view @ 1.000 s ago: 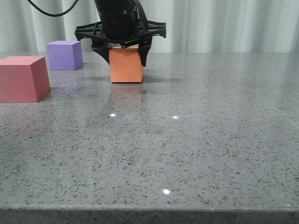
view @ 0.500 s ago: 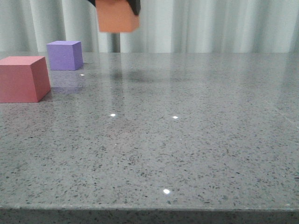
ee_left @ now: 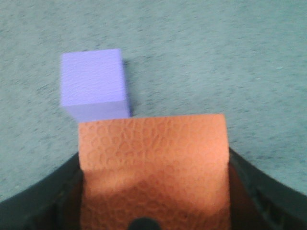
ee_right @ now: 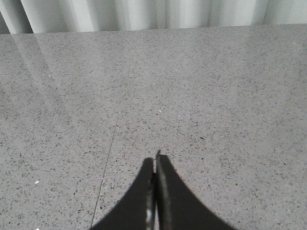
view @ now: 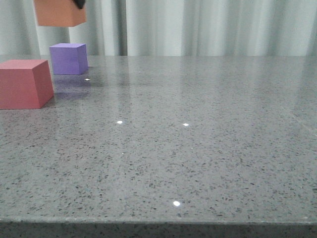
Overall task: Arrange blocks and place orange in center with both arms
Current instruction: 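Close the left gripper, lift the orange cube toward the purple cube, then lower the orange cube between the pink and purple cubes, open left gripper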
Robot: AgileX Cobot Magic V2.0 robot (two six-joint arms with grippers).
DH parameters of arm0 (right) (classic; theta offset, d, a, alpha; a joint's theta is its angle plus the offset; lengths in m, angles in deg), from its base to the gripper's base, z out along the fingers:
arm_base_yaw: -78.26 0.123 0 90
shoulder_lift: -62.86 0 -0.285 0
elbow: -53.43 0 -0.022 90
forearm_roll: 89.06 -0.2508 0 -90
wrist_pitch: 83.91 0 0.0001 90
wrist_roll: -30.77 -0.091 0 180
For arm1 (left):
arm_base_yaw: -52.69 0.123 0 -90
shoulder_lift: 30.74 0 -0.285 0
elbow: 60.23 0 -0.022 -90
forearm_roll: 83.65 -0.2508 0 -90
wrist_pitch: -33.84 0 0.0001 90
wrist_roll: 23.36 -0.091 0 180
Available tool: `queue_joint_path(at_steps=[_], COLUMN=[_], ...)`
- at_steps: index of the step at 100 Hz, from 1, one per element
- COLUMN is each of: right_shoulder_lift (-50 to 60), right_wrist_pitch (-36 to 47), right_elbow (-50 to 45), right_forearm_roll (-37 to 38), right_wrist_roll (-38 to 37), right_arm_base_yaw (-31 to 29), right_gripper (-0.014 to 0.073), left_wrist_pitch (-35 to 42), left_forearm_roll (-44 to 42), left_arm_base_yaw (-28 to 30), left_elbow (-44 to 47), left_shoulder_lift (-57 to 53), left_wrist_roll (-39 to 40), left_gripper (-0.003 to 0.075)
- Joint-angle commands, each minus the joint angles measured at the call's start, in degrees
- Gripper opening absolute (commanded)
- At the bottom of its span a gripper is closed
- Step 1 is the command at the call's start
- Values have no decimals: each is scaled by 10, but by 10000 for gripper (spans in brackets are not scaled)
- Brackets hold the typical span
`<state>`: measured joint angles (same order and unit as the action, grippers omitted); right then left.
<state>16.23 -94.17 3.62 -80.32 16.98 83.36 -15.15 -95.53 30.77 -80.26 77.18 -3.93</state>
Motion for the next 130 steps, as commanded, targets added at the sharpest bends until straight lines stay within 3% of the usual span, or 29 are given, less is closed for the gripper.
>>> queue_joint_path(at_steps=[1,16,40,115,124,130], right_shoulder_lift=[2,2,2,2,2,2], right_wrist_pitch=[41,41,41,41,41,41], right_elbow=[15,15,15,15,15,15], right_forearm_roll=[7,7,7,7,7,7], right_wrist_roll=[4,4,4,4,4,4], right_arm_base_yaw=[-2,-2,-2,-2,-2,-2], right_gripper=[-69,-69,-69,-69,-69,-69], left_wrist_pitch=[57,78,109,125,125,124], left_forearm_roll=[27,97,97,98,98,98], left_arm_base_yaw=[22,56,80,80,80,80], left_elbow=[7,28,55,60,60,60], left_shoulder_lift=[-36,-32,-29,66,70,70], left_wrist_roll=[-30,-84,-84,-84,-84,-84], left_gripper=[221,221,221,223,252,313])
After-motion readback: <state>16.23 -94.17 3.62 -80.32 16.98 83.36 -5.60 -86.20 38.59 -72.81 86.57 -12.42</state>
